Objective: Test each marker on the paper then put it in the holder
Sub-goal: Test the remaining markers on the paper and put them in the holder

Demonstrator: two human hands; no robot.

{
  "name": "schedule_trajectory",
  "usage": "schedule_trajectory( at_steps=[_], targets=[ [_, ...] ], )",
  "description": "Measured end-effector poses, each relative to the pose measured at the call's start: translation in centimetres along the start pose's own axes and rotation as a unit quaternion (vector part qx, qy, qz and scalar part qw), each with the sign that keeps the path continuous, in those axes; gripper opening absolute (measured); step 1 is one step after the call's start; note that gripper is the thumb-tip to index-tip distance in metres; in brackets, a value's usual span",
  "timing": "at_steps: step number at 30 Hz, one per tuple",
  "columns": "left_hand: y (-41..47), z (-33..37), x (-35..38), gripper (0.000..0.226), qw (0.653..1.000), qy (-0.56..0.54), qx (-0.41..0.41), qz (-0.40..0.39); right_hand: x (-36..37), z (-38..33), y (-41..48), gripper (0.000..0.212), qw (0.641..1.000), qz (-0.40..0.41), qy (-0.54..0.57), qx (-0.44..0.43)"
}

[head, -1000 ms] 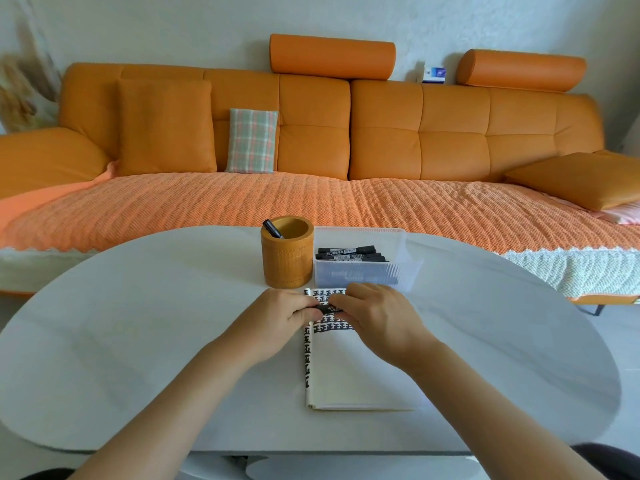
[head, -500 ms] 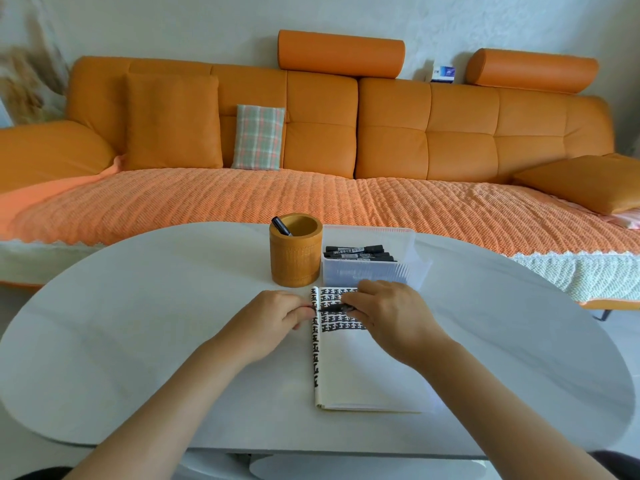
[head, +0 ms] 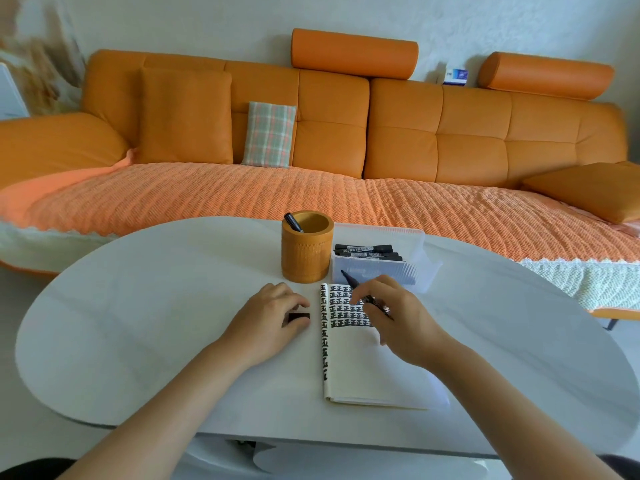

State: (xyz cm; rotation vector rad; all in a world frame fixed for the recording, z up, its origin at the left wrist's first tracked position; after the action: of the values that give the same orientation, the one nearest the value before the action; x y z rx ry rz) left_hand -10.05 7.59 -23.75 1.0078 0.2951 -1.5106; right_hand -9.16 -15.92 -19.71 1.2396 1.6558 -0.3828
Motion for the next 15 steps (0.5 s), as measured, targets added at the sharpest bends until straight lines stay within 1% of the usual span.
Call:
schedule_trajectory(
  at_steps=[3, 5, 7, 8, 10, 12, 13, 15],
  targets=[
    [-0.5, 0.5, -0.1, 0.035, 0.999, 0.013, 0.045, 0.016, 0.0, -0.2, 0.0, 0.042, 0.995, -0.011, 0.088, 0.039],
    [-0.9, 1.2, -0.2, 0.029, 0.995, 0.016, 0.094, 0.021, -0.1, -0.5, 0.0, 0.054, 0.991, -0.01, 0.127, 0.045],
    [-1.4, 2.1, -0.2, 0.023, 0.992, -0.016, 0.121, 0.013, 0.0, -0.7, -0.1, 0.062, 0.989, 0.001, 0.139, 0.042],
    [-1.7, 2.6, -0.2, 0.023, 0.992, -0.035, 0.125, 0.004, 0.1, -0.8, -0.1, 0.058, 0.989, 0.006, 0.145, 0.036],
    [-2.3, 3.2, 0.1, 0.028, 0.99, -0.064, 0.123, -0.015, 0.4, -1.2, -0.3, 0.033, 0.983, 0.02, 0.182, 0.025],
    [-2.9, 3.5, 0.5, 0.034, 0.99, -0.076, 0.114, -0.042, 0.5, -1.5, -0.3, 0.008, 0.973, 0.048, 0.223, 0.043],
    [-3.1, 3.5, 0.7, 0.037, 0.99, -0.075, 0.108, -0.057, 0.6, -1.6, -0.3, 0.006, 0.965, 0.057, 0.246, 0.066],
    [-3.4, 3.4, 1.0, 0.042, 0.99, -0.061, 0.097, -0.084, 1.0, -1.7, -0.3, 0.011, 0.947, 0.046, 0.299, 0.111]
  ],
)
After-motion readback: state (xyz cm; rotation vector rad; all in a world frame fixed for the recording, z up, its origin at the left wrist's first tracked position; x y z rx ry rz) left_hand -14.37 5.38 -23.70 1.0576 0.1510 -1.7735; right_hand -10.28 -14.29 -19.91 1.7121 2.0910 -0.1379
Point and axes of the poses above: each hand's wrist, its own y-axis towards the middle knuckle, its own x-axis out of the palm, z = x × y, the point moved 2 cm from there along y, towards the middle knuckle, and after that the axes turned 13 degrees about -y, right-handed, at the moved point
